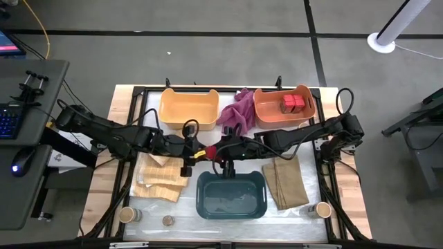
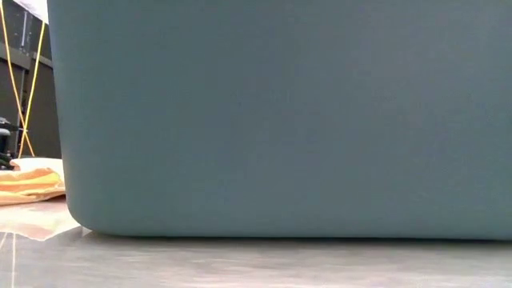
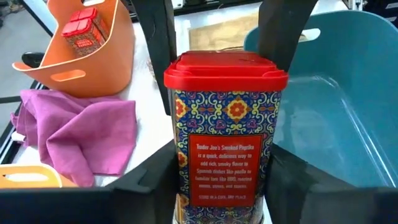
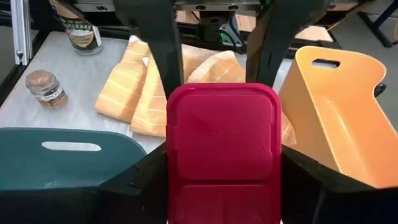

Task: Sort spices by type
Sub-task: Put the red seasoning can into the orange bin

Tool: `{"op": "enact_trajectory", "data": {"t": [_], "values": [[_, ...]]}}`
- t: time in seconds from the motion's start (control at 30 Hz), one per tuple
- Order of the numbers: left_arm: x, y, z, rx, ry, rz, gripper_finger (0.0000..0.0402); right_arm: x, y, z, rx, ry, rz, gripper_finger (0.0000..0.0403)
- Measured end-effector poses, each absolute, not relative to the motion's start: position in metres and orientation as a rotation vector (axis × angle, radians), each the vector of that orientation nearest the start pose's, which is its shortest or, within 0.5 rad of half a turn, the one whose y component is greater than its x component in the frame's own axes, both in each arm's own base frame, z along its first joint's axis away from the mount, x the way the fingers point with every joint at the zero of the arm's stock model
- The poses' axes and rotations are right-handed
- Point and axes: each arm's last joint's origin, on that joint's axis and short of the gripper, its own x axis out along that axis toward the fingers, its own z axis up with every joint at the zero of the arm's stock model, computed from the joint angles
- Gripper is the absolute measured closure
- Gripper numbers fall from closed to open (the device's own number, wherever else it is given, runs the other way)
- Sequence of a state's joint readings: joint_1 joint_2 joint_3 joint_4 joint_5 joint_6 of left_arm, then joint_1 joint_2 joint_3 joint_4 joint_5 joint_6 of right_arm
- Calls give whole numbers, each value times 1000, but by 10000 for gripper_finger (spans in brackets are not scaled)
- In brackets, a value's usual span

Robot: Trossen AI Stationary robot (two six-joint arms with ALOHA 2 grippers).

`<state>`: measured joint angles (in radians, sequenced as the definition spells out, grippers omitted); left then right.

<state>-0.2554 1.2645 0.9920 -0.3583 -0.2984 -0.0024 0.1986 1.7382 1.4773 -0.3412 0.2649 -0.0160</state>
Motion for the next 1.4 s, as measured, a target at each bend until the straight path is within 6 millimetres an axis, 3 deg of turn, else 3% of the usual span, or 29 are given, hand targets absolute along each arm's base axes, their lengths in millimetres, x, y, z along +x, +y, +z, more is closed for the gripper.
{"op": "enact_trajectory", "data": {"t": [0.2, 0.3, 0.47, 0.63, 0.8, 0.97, 1.07, 1.2, 1.4], "values": [[249, -55, 298, 192, 742, 118, 142, 374, 66, 310, -184, 664, -61, 193], [236, -49, 303, 203, 833, 225, 136, 362, 63, 313, -194, 737, -101, 193], [217, -45, 307, 114, 801, 271, 142, 341, 49, 311, -168, 892, -253, 193], [199, -48, 289, -33, 664, 272, 149, 322, 23, 301, -83, 934, -402, 186], [177, -61, 258, -245, 521, 198, 152, 282, -5, 308, 65, 829, -661, 186], [165, -71, 232, -348, 434, 176, 153, 240, -43, 320, 333, 631, -1038, 189], [163, -71, 221, -376, 416, 205, 152, 225, -71, 318, 518, 631, -1172, 189], [163, -67, 214, -354, 412, 289, 152, 221, -112, 304, 616, 736, -1237, 189], [167, -54, 214, -346, 364, 431, 152, 224, -170, 264, 661, 946, -1249, 189]]}}
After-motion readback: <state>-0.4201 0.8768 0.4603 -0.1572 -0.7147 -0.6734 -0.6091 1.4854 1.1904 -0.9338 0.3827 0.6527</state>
